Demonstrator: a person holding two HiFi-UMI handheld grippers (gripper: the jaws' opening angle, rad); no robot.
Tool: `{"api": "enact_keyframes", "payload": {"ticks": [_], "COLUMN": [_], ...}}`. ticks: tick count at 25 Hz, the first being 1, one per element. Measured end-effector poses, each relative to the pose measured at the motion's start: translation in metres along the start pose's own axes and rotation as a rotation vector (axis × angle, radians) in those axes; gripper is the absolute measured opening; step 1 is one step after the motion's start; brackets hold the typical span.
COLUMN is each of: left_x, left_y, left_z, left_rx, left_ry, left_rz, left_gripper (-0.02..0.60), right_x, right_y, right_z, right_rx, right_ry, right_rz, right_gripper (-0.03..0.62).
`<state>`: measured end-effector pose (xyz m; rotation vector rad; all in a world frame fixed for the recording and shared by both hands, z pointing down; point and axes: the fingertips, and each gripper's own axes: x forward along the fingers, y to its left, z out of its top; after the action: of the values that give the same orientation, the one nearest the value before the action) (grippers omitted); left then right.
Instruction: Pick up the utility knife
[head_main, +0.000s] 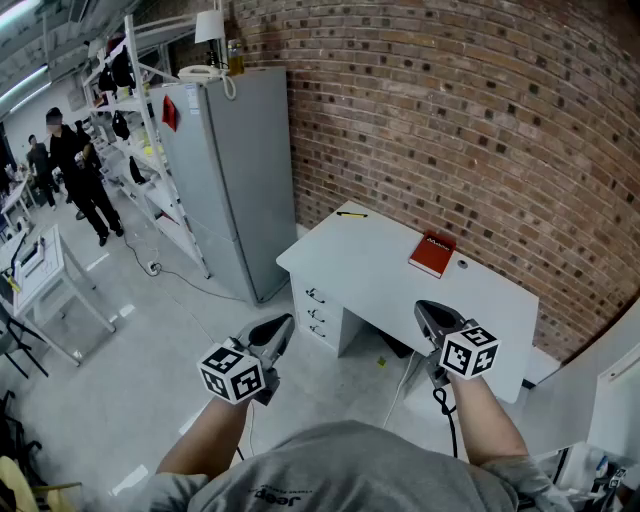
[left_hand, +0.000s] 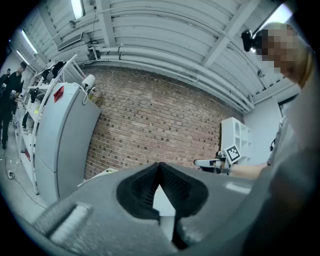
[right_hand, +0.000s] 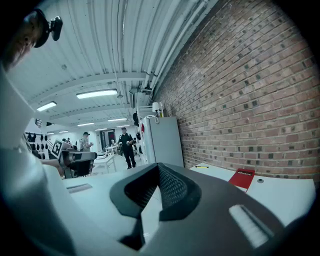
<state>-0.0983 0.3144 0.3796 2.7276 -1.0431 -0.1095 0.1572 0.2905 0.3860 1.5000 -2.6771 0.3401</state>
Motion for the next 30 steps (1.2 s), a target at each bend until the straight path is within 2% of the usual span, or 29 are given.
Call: {"api": "enact_keyframes", "payload": {"ticks": [19, 30], "left_x": [0.030, 0.057], "left_y": [-0.044, -0.082], "left_z": [-0.004, -0.006], "left_rx": [0.017, 0.038], "left_ry": [-0.001, -0.021], "left_rz": [0.024, 0.067], "left_gripper": [-0.001, -0.001], "right_x": [-0.029, -0.053], "right_y": [-0.032, -0.062], "right_z": [0.010, 0.020], "right_rx": [0.028, -0.019], "right_ry": [-0.018, -0.018], "right_rz": [0.048, 0.086], "right_gripper": [0.009, 0.009]}}
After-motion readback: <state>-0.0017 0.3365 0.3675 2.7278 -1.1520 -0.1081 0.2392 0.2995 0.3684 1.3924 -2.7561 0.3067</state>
